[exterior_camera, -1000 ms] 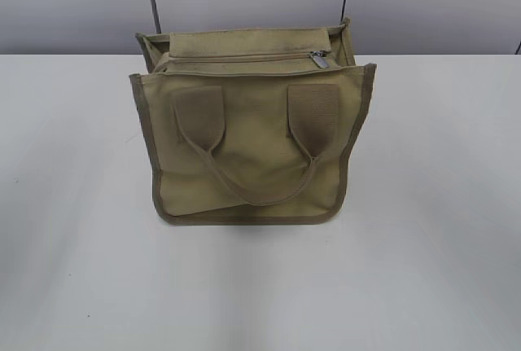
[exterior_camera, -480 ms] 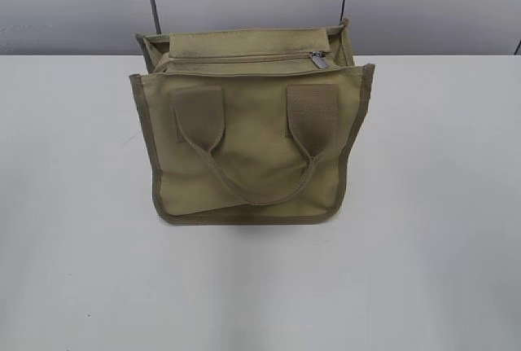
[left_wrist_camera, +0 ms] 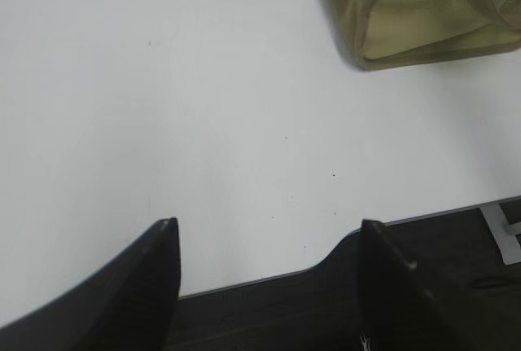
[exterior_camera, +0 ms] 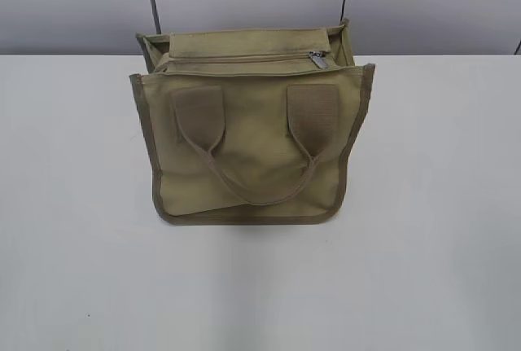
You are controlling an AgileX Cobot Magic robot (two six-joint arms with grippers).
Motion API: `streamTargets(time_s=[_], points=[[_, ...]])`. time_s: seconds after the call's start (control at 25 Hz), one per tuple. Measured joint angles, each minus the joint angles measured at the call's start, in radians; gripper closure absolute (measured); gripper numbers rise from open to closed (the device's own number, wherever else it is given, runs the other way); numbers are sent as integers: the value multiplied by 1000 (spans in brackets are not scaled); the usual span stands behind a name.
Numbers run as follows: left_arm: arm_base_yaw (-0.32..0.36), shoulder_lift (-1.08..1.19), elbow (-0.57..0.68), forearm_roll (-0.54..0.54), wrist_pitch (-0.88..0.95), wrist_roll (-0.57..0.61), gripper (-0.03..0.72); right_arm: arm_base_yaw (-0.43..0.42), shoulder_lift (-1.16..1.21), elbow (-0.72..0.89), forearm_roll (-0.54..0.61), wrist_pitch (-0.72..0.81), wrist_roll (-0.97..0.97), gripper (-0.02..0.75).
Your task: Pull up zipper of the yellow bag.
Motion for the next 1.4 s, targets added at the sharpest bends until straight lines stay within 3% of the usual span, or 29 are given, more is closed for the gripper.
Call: streamTargets(time_s=[0.4,0.6,1.08,1.24,1.4], points=[[0,-41,12,-1,-44,14,195,0,-30,192,-21,-63,12,155],[0,-41,49,3,-137,15,200,0,-30,197,-21,-89,12,159],[0,-41,58,3,-150,15,221,0,-30,197,-21,-91,12,160],[42,-51,58,3,-153,15,238,-24,-56,197,-14,-91,12,160],[136,-105,58,3,-155,15,250,-159,-150,198,4,-91,12,160]])
